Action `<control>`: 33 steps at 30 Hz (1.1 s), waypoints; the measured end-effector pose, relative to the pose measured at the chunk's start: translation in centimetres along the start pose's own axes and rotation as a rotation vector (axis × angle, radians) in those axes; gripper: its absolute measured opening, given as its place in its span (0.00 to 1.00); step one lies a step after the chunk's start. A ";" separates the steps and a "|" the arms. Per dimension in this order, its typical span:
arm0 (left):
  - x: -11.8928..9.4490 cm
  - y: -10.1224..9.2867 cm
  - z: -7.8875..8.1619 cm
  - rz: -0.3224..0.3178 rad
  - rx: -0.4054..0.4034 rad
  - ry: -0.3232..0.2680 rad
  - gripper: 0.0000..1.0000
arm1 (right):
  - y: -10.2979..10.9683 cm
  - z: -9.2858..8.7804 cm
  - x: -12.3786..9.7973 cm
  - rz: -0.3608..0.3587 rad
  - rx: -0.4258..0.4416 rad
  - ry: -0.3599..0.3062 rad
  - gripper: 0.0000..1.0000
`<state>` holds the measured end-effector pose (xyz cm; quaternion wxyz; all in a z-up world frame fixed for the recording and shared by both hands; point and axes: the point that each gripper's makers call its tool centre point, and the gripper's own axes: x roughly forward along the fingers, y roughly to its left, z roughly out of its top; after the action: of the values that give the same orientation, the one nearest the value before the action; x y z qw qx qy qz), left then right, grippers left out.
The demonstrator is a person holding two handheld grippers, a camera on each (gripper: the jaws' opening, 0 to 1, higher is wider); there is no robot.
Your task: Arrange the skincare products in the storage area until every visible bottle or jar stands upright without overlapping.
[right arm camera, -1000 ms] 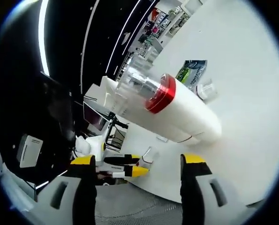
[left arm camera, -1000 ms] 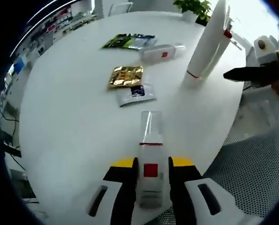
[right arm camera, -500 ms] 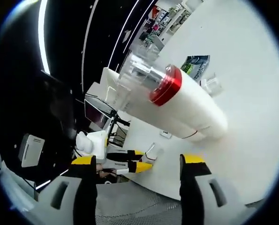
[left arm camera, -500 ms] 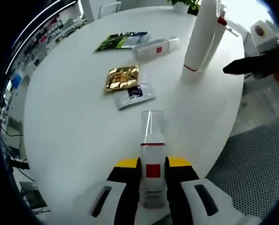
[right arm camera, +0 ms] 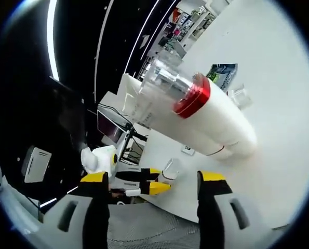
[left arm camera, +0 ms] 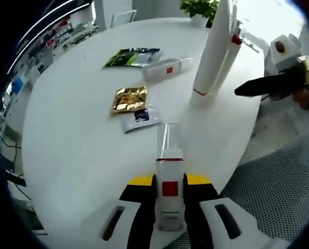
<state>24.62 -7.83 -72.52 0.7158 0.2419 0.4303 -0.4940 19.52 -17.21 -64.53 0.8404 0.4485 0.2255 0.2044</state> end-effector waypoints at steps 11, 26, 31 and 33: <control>-3.2 -5.1 4.0 -0.084 0.022 -0.151 0.16 | 0.1 0.2 -0.2 0.011 0.026 -0.013 0.54; -6.1 -9.4 7.8 -0.144 0.094 -0.274 0.16 | 2.1 1.6 -0.2 0.114 0.108 -0.106 0.47; -6.5 -10.1 8.5 -0.137 0.103 -0.289 0.16 | 2.5 1.9 -0.3 0.125 0.108 -0.125 0.44; -6.6 -10.0 8.7 -0.111 0.119 -0.300 0.16 | 2.7 2.1 -0.3 0.129 0.106 -0.135 0.43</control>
<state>17.84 -15.19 -61.61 0.7281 0.1833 0.3012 -0.5878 20.06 -17.40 -61.14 0.8138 0.5187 0.1494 0.2152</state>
